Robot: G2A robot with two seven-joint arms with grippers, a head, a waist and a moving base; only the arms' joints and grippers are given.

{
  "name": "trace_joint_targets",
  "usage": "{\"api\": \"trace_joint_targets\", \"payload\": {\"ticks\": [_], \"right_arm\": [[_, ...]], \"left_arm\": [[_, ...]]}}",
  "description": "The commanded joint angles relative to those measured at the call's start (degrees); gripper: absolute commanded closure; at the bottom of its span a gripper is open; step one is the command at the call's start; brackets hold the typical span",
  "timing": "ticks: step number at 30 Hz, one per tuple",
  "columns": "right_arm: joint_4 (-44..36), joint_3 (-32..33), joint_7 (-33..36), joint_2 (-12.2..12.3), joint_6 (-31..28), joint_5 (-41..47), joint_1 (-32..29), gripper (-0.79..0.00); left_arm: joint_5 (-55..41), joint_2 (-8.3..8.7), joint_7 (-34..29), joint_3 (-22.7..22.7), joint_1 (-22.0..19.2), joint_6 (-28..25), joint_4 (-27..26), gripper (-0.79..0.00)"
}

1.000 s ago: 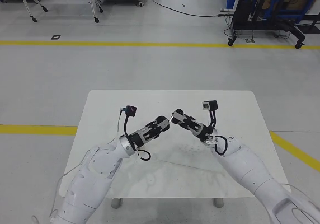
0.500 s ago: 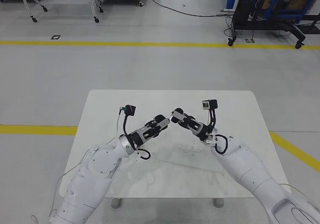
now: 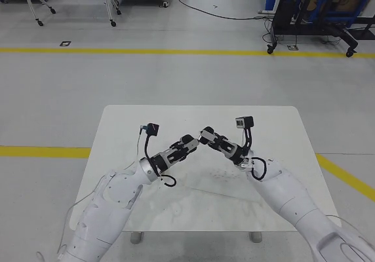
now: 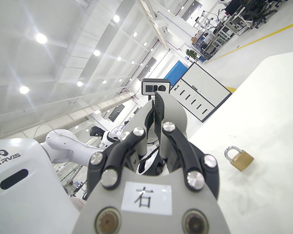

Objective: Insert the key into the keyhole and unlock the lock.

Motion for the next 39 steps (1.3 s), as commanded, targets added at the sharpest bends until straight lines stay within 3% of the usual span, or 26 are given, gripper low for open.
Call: {"api": "trace_joint_targets", "payload": {"ticks": [1,4,13,16,38,39], "right_arm": [[0.21,0.09,0.16,-0.12,0.03,-0.03,0.06,0.0],[0.49,0.18,0.31,-0.32,0.19,-0.32,0.11,0.0],[0.83,0.63,0.65,-0.81,0.37,-1.25,-0.01,0.0],[0.75,0.86,0.81,-0.91,0.45,-1.5,-0.13,0.0],[0.57,2.89,2.95,-1.29,0.71,-1.51,-1.22,0.0],[0.54,2.95,3.02,-1.32,0.74,-1.5,-1.27,0.0]], "left_arm": [[-0.08,0.0,-0.13,0.19,-0.06,0.1,0.05,-0.246],[-0.22,0.03,-0.23,0.34,-0.16,0.26,0.17,-0.24],[0.1,0.15,0.07,0.42,-0.26,1.34,0.13,-0.117],[0.53,0.2,0.22,0.45,-0.28,1.69,0.07,0.0],[0.18,0.45,2.21,-0.16,0.04,1.8,-0.31,0.0],[0.22,0.47,2.18,-0.15,0.04,1.75,-0.29,-0.102]]}}
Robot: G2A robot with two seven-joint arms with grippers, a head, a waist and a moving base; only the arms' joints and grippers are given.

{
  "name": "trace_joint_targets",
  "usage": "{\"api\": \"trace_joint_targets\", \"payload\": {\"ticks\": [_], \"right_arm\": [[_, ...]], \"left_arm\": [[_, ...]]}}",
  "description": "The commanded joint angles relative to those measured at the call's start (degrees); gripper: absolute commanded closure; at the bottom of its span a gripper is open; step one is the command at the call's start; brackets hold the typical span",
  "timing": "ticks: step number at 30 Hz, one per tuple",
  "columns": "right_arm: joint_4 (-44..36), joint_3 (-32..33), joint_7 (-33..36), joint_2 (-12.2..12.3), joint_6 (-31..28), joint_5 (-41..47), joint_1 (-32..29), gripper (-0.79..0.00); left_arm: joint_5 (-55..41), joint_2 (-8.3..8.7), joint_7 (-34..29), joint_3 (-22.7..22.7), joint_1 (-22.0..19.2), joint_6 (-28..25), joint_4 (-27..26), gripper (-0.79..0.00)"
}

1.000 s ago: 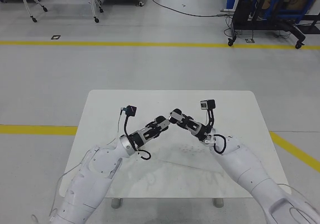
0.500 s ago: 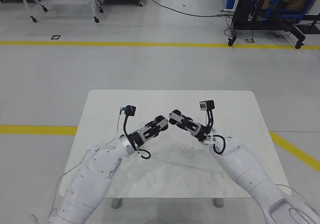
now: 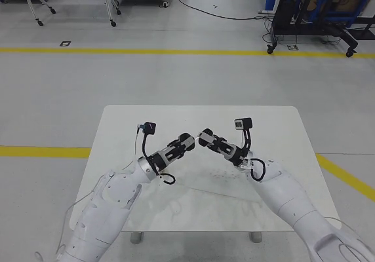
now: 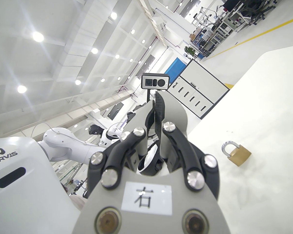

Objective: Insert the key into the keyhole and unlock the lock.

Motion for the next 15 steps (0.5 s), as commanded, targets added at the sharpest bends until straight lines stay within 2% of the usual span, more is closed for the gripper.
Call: {"api": "trace_joint_targets", "payload": {"ticks": [1,2,5,15], "right_arm": [[-0.04,0.11,0.11,-0.05,0.07,0.0,-0.07,0.0],[-0.05,0.18,0.15,-0.07,0.08,-0.02,-0.11,0.0],[-0.17,0.33,0.32,-0.16,0.05,0.01,-0.24,0.0],[-0.76,0.51,1.35,-0.45,0.52,-0.26,-0.51,0.0]], "left_arm": [[-0.09,0.02,-0.04,0.02,-0.01,-0.11,0.06,-0.163],[-0.21,0.02,0.03,0.01,-0.01,-0.11,0.08,-0.191],[-0.29,0.04,0.02,0.05,-0.04,-0.32,0.12,-0.209],[-0.43,0.13,-0.15,0.2,-0.11,-0.61,0.13,-0.169]]}}
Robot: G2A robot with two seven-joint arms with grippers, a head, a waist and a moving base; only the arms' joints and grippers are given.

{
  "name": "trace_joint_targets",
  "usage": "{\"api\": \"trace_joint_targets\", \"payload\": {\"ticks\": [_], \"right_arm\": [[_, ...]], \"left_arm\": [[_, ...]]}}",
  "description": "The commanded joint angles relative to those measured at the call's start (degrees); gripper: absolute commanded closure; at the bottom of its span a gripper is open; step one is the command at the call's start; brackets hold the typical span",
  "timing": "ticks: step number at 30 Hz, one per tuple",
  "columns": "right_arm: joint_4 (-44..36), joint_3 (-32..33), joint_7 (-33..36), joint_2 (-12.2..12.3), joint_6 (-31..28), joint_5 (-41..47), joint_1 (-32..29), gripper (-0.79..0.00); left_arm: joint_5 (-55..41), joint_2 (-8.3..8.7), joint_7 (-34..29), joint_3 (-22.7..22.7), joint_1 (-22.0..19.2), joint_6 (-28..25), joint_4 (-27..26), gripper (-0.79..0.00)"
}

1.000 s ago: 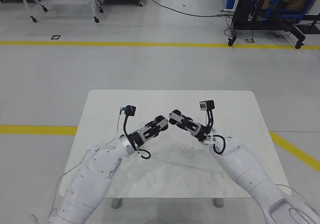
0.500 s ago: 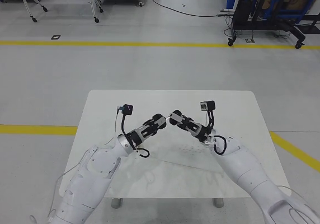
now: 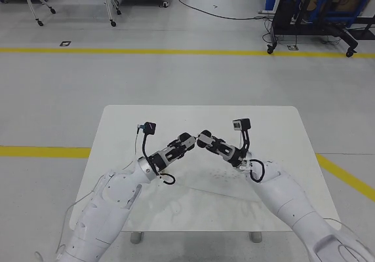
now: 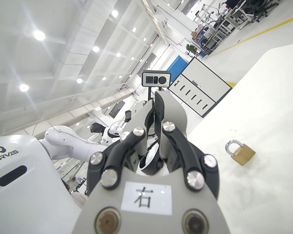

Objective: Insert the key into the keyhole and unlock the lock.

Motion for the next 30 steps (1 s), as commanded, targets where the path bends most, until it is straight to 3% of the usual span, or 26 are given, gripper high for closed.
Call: {"api": "trace_joint_targets", "payload": {"ticks": [1,4,6,16,17,18,30], "right_arm": [[-0.13,-0.02,0.17,-0.06,0.23,-0.31,0.0,0.0],[-0.45,-0.06,0.31,-0.17,0.52,-0.54,-0.1,0.0],[-0.48,0.04,0.33,-0.21,0.68,-0.74,-0.14,0.0],[-1.3,0.97,0.5,-0.21,0.94,-1.67,-0.68,0.0],[-1.43,1.05,0.47,-0.21,1.02,-1.77,-0.73,-0.314],[-1.6,1.14,0.36,-0.23,1.05,-1.76,-0.79,-0.785],[-1.67,1.19,0.29,-0.24,1.07,-1.77,-0.83,-0.785]], "left_arm": [[0.09,0.01,-0.25,0.14,-0.06,-0.09,0.0,-0.169],[0.12,0.02,-0.37,0.32,-0.16,0.0,0.06,-0.142],[0.23,0.04,-0.27,0.32,-0.19,0.05,0.09,-0.009],[0.63,0.14,0.9,0.05,0.16,0.34,-0.35,0.0],[0.69,0.15,0.9,0.05,0.19,0.18,-0.44,0.0],[0.73,0.17,0.93,0.03,0.24,0.04,-0.51,0.0],[6.96,0.68,2.74,-1.84,0.36,1.32,-1.52,0.0]]}}
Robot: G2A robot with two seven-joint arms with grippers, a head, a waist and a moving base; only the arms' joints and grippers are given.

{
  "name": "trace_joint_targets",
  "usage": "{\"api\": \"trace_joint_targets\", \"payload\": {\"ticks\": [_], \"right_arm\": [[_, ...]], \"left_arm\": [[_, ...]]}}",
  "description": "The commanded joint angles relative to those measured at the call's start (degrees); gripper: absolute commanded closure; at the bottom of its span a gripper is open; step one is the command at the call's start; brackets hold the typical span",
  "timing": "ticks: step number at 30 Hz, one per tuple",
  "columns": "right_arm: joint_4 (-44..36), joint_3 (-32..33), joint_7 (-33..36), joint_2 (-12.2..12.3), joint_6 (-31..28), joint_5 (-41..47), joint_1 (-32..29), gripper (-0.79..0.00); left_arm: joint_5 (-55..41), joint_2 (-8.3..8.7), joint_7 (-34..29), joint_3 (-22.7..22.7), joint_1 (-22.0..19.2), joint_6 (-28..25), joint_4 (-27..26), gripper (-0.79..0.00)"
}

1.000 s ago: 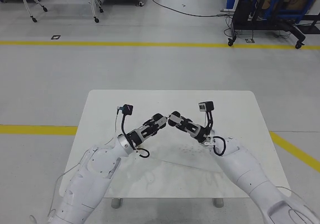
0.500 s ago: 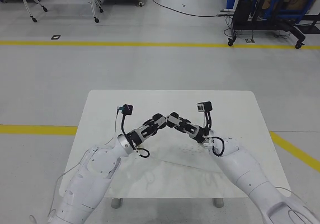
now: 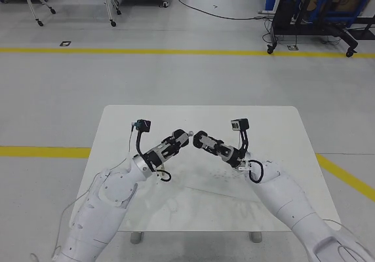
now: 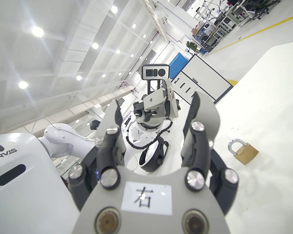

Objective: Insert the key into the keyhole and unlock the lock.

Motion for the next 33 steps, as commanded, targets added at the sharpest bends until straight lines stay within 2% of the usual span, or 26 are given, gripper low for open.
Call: {"api": "trace_joint_targets", "payload": {"ticks": [1,7,9,11,16,18,19,21,23,28,31,32,33], "right_arm": [[0.0,0.0,0.0,0.0,0.0,0.0,0.0,-0.785],[0.01,0.09,-0.13,0.03,0.14,-0.43,0.01,-0.785],[0.92,1.69,-0.53,0.68,-0.92,-8.64,1.01,-0.785],[1.26,3.35,-0.4,1.46,-2.22,-16.56,1.49,-0.785],[-2.53,7.78,4.52,3.98,-4.05,-25.59,0.04,-0.785],[-4.35,9.32,5.82,5.0,-3.67,-28.42,-1.05,-0.785],[-5.32,9.75,6.1,5.4,-3.39,-29.34,-1.68,-0.754],[-6.86,10.45,6.72,6.1,-2.77,-30.59,-2.76,-0.613],[-8.08,10.54,7.21,6.55,-2.28,-30.47,-3.64,-0.646],[-9.59,9.03,8.83,7.23,-0.66,-29.33,-4.11,-0.646],[-9.75,7.79,9.25,7.49,-0.24,-27.95,-3.77,-0.548],[-9.8,7.34,9.26,7.57,-0.23,-27.38,-3.63,-0.486],[-9.92,6.86,9.18,7.65,-0.31,-26.66,-3.5,-0.474]], "left_arm": [[-0.03,0.0,-0.02,0.01,-0.01,-0.02,0.01,0.0],[1.82,0.04,0.66,0.07,0.12,0.79,-0.37,0.0],[-0.02,0.04,-0.31,0.16,0.25,0.63,-0.4,0.0],[-1.4,0.29,-4.03,-0.16,-0.09,-0.27,-0.28,0.0],[-5.62,1.16,-15.04,-1.75,-1.22,-0.99,0.66,0.0],[-3.92,1.59,-19.34,-1.98,-2.0,-1.33,0.89,0.0],[-2.99,1.73,-21.15,-1.57,-2.14,-1.56,0.8,0.0],[-1.1,1.91,-24.02,-0.33,-2.28,-2.55,0.18,0.0],[-0.09,1.99,-25.83,0.9,-2.47,-3.66,0.04,0.0],[-1.53,2.02,-26.35,2.14,-3.31,-4.8,0.87,0.0],[-2.19,2.08,-26.48,2.6,-3.67,-5.04,1.23,0.0],[-2.4,2.11,-26.43,2.7,-3.73,-5.09,1.34,0.0],[-2.49,2.14,-26.48,2.82,-3.82,-5.14,1.39,0.0]]}}
